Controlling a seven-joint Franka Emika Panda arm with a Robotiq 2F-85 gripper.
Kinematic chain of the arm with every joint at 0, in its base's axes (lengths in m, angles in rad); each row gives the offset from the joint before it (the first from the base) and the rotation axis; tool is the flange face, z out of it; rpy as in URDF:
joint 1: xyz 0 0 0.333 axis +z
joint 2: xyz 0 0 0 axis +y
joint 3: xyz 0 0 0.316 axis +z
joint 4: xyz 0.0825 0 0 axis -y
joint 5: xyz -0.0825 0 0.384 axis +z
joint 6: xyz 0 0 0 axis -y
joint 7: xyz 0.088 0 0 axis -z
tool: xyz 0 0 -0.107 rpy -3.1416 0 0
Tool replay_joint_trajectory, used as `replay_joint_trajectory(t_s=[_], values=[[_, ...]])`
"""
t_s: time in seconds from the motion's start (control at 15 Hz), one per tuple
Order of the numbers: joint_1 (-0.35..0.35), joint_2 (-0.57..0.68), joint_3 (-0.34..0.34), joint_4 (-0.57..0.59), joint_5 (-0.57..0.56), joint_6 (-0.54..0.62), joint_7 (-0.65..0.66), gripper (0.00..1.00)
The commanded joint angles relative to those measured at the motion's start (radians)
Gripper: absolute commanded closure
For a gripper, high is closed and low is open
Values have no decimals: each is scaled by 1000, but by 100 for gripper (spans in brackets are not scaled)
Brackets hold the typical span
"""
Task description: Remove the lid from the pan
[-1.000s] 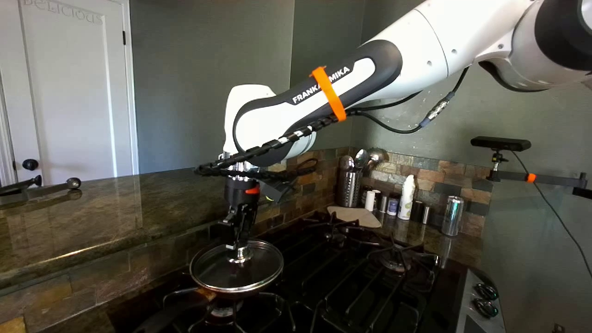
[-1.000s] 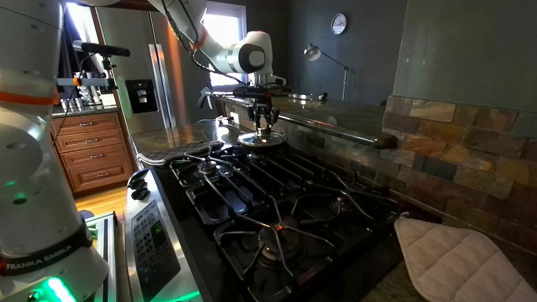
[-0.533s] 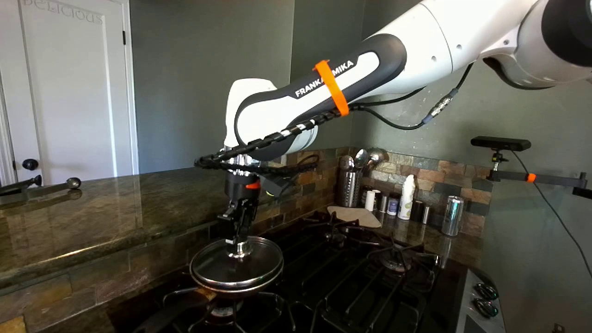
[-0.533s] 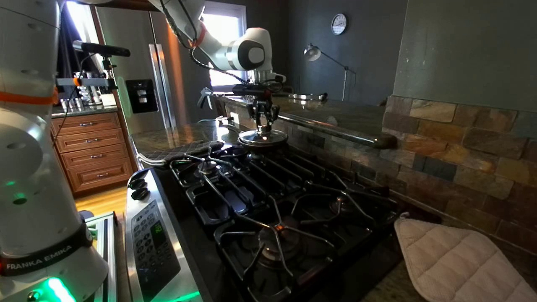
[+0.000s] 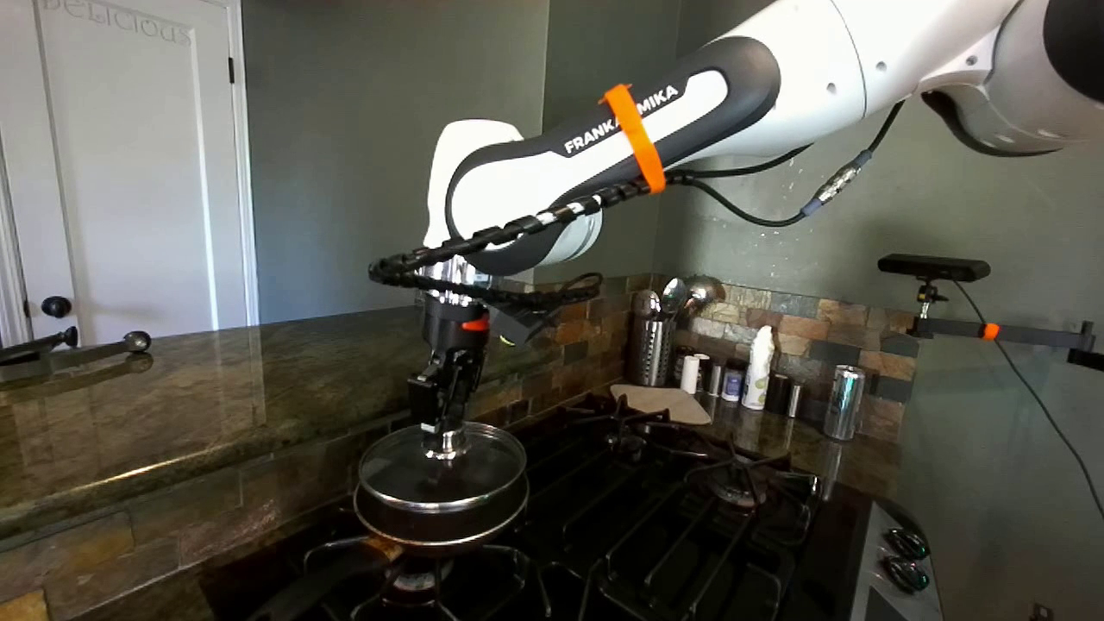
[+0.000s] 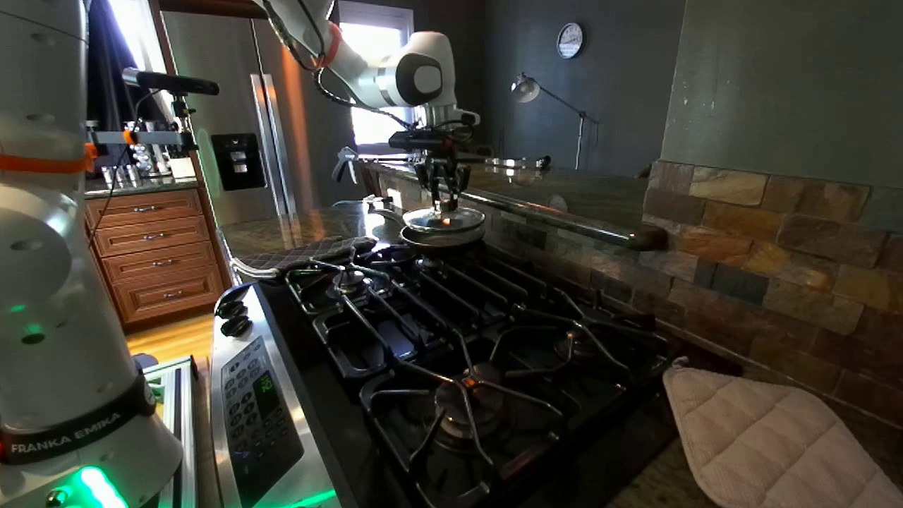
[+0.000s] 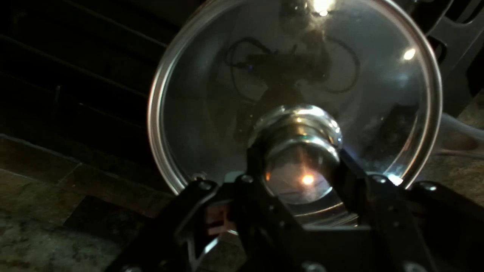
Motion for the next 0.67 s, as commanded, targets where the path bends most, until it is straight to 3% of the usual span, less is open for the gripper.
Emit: replay_joint_trajectory(t_s=[0.0, 0.6], values=[[-5, -88, -4, -63, 10, -16, 35, 77], [-44, -255, -39, -224, 13, 3, 99, 77]])
